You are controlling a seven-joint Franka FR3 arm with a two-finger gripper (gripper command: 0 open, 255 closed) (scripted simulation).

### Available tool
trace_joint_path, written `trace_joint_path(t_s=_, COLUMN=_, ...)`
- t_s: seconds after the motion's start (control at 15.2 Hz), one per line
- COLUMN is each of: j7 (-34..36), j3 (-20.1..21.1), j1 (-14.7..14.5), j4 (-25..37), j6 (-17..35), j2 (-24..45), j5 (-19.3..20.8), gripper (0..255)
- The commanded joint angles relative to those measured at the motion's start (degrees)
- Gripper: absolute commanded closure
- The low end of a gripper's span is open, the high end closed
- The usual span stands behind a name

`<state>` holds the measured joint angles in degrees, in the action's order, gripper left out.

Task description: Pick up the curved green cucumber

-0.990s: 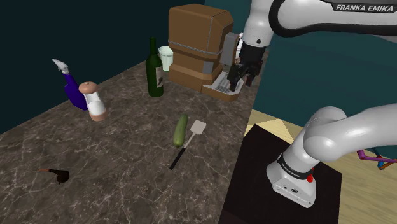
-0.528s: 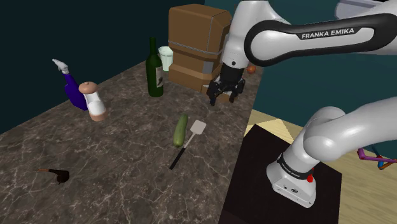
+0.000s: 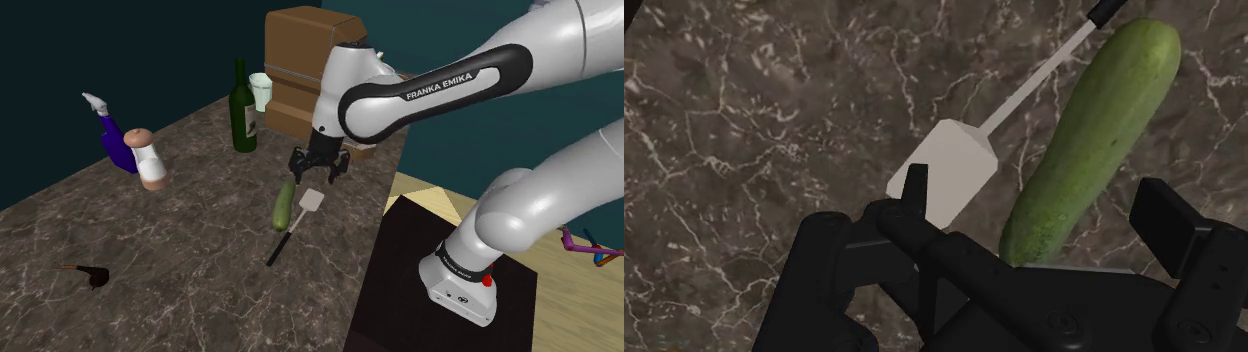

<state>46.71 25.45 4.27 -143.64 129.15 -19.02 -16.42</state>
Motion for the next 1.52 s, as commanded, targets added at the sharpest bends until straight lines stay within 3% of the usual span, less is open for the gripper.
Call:
trace_joint_path(t_s=0.0, j7=4.12, j3=1.77, j1=1.02, j4=0.88, j6=4.36, j2=4.35, j5=0.78, gripper=0)
trace_joint_path(t_s=0.2, j7=11.56, j3=4.40, j1=2.50, j4=3.28, j6=10.39, j2=11.80, j5=3.97, gripper=0)
trace_joint_path(t_s=0.4, j7=20.30, j3=5.77, j1=3.35, j4=6.43, j6=15.64, j2=19.68, j5=9.57, gripper=0)
trace_joint_path(t_s=1.06, j7=22.99, j3=4.98, j1=2.72, j4=5.10, j6=21.79, j2=25.11, j5=13.82, gripper=0)
trace_joint_path(t_s=1.12, j7=22.96, j3=5.00, j1=2.73, j4=5.06, j6=21.78, j2=25.06, j5=13.77, gripper=255)
trace_joint_path(t_s=1.45, j7=22.98, j3=4.99, j1=2.72, j4=5.09, j6=21.77, j2=25.09, j5=13.80, gripper=255)
